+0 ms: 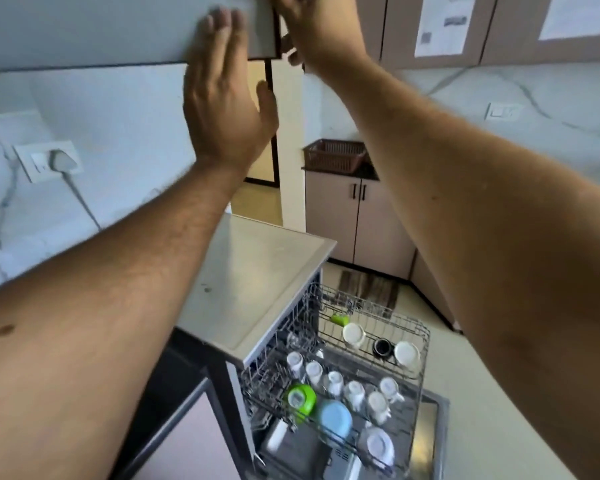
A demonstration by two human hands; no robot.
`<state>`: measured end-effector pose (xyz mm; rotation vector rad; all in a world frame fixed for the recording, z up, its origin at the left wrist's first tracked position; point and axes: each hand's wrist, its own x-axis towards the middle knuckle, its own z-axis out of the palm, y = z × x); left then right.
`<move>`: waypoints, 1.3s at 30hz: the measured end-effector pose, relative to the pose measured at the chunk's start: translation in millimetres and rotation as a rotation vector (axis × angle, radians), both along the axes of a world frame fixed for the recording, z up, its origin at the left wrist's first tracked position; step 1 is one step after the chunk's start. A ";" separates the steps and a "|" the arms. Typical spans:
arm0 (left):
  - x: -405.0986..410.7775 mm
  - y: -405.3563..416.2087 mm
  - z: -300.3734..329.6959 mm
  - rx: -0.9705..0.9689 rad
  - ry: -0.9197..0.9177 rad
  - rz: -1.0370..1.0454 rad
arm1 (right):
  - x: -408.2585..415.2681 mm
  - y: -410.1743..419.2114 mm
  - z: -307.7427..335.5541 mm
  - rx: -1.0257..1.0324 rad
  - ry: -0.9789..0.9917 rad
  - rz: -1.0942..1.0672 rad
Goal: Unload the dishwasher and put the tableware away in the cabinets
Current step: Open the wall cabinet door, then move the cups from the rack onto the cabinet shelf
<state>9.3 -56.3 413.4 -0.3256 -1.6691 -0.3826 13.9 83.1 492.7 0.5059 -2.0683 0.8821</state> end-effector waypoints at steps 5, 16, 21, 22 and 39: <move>20.3 41.9 -19.0 0.151 -0.043 0.086 | 12.5 48.8 -40.9 -0.055 0.114 -0.021; 28.6 178.4 -175.7 -0.076 -0.351 -0.147 | -1.6 215.2 -174.2 0.102 -0.235 -0.171; 16.3 211.9 -234.2 -0.180 -0.520 -0.202 | -16.4 261.2 -244.2 0.099 -0.422 -0.228; 11.5 215.7 -244.2 -0.199 -0.540 -0.220 | -20.4 270.1 -260.9 0.086 -0.465 -0.238; -124.6 260.9 -454.4 -0.393 -1.121 -0.545 | -72.4 327.3 -534.1 -0.153 -1.077 -0.524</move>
